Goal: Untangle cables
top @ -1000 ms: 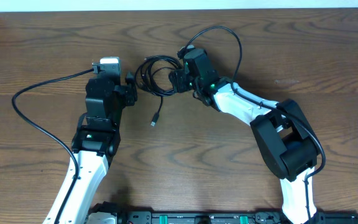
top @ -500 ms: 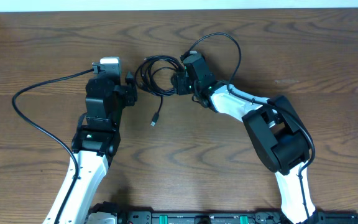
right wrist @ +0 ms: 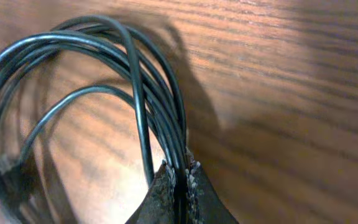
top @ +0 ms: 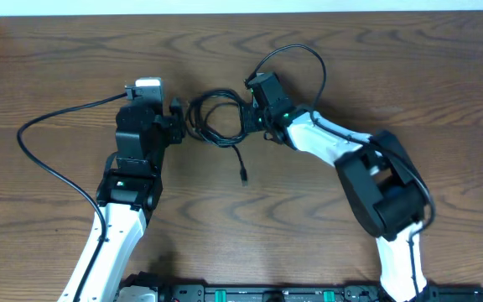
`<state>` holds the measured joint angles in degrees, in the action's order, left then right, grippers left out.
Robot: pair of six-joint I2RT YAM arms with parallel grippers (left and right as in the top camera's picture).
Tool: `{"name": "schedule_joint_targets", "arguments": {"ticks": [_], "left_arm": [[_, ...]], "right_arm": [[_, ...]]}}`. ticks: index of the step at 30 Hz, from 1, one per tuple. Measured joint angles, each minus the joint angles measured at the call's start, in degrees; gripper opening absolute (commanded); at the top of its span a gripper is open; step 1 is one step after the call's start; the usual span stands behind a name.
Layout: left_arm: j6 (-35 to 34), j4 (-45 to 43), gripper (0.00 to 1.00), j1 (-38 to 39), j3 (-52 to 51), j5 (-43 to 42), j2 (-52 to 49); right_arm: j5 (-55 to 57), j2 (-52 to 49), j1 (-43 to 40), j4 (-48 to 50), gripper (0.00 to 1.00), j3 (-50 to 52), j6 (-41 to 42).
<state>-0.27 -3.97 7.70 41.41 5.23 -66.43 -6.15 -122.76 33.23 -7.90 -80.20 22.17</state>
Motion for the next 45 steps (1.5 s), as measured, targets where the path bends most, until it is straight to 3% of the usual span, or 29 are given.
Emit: {"name": "schedule_joint_targets", "arguments": {"ticks": [10,25,34,45], "left_arm": [[0.02,7.17,0.64,0.0,0.0,-15.3,-0.02],[4.13,-2.21,0.69,0.02,0.0,-43.45,-6.12],[7.52,-6.58,0.69,0.02,0.0,-45.18,-6.23],[9.33,-6.56,0.69,0.02,0.0,-44.92,-8.26]], "right_arm": [[4.26,27.65,0.0,-10.32,0.01,0.2,-10.36],[4.87,29.38,1.22,-14.88,0.01,0.17,-12.66],[3.41,30.27,2.86,-15.74,0.01,0.17,-14.69],[3.69,43.58,8.09,-16.85,0.01,-2.56,-17.27]]}}
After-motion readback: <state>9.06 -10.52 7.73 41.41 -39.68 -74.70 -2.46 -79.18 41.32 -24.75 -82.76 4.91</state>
